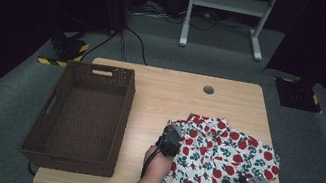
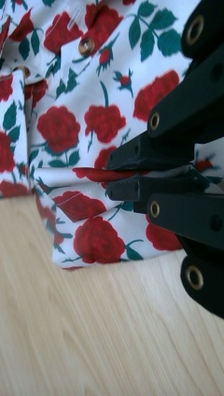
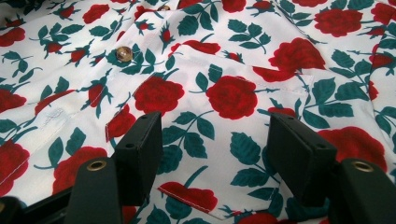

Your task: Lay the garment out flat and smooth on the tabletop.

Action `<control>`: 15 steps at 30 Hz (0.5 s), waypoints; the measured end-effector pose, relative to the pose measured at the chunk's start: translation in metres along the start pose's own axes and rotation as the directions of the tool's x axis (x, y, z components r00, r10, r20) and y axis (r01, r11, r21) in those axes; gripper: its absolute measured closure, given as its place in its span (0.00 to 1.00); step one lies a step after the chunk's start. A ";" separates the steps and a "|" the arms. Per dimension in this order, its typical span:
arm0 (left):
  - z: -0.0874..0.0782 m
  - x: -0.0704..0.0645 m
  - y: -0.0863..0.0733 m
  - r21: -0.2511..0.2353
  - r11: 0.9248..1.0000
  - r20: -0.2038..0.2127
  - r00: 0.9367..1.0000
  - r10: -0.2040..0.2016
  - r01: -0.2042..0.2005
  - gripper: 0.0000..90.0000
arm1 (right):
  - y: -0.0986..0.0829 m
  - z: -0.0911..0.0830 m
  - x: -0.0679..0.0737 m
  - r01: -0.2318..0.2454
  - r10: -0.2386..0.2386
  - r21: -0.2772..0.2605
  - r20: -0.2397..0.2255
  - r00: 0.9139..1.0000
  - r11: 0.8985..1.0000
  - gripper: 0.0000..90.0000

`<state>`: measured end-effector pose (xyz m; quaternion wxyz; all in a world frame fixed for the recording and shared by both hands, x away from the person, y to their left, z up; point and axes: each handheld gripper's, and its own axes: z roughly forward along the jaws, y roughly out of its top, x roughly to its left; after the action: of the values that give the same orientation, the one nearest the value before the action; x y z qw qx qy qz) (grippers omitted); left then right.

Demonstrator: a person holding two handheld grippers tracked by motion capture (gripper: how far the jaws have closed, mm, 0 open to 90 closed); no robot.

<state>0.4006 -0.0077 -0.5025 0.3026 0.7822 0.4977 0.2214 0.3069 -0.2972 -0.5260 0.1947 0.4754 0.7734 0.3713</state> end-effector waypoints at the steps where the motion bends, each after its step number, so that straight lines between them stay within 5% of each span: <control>1: 0.000 -0.003 0.001 -0.004 1.000 0.010 1.000 0.002 -0.002 0.89 | 0.000 0.000 0.000 -0.001 0.001 0.000 0.001 1.000 1.000 0.40; 7: -0.019 -0.003 0.005 -0.080 0.997 0.057 0.998 -0.006 0.010 0.81 | 0.000 0.001 0.001 0.000 -0.001 0.009 0.002 1.000 1.000 0.40; 15: -0.044 0.034 -0.010 -0.115 0.992 0.015 0.999 -0.041 0.042 0.80 | 0.000 0.001 0.000 -0.002 0.001 0.012 0.004 1.000 1.000 0.41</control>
<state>0.3796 0.0375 -0.4765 0.3547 0.7543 0.4984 0.2385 0.3077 -0.2963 -0.5264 0.1931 0.4779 0.7749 0.3660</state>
